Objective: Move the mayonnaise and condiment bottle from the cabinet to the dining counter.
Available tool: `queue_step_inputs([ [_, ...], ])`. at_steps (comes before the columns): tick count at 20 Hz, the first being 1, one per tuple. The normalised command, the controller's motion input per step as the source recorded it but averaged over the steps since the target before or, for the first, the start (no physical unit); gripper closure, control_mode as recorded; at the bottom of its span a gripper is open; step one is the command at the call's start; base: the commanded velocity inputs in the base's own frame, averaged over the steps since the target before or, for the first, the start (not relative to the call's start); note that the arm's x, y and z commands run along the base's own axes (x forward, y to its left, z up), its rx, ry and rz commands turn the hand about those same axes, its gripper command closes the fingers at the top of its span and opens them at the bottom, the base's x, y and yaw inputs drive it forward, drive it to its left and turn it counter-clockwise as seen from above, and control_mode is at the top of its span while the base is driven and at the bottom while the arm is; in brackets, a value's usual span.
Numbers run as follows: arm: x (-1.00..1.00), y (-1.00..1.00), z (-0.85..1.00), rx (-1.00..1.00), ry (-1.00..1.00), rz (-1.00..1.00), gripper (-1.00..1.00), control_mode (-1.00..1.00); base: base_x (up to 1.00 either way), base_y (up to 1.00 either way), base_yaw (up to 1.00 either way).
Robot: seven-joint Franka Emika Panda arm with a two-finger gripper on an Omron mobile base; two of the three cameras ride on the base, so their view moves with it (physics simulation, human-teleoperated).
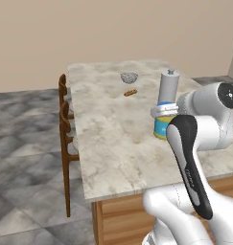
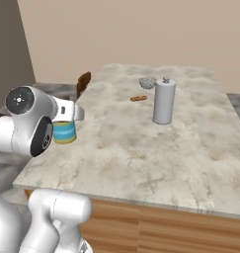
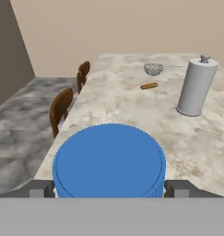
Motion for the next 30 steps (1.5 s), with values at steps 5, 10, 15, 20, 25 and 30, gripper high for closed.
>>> queue_step_inputs([
  [5,0.19,0.00,-0.37,0.00,0.01,0.00,1.00,-1.00,0.00,0.00,0.00],
  [10,0.24,0.02,-0.57,-0.01,0.00,0.00,1.00,-1.00,0.00,0.00,0.00],
  [15,0.30,0.05,-0.67,-0.05,0.00,0.00,1.00,-1.00,0.00,0.00,0.00],
  [20,0.33,0.02,-0.57,-0.03,0.00,0.00,1.00,-1.00,0.00,0.00,0.00],
  [25,0.35,0.00,-0.54,-0.02,0.00,0.00,1.00,-1.00,0.00,0.00,0.00],
  [30,0.43,0.00,-0.55,-0.01,0.00,0.00,1.00,-1.00,0.00,0.00,0.00],
])
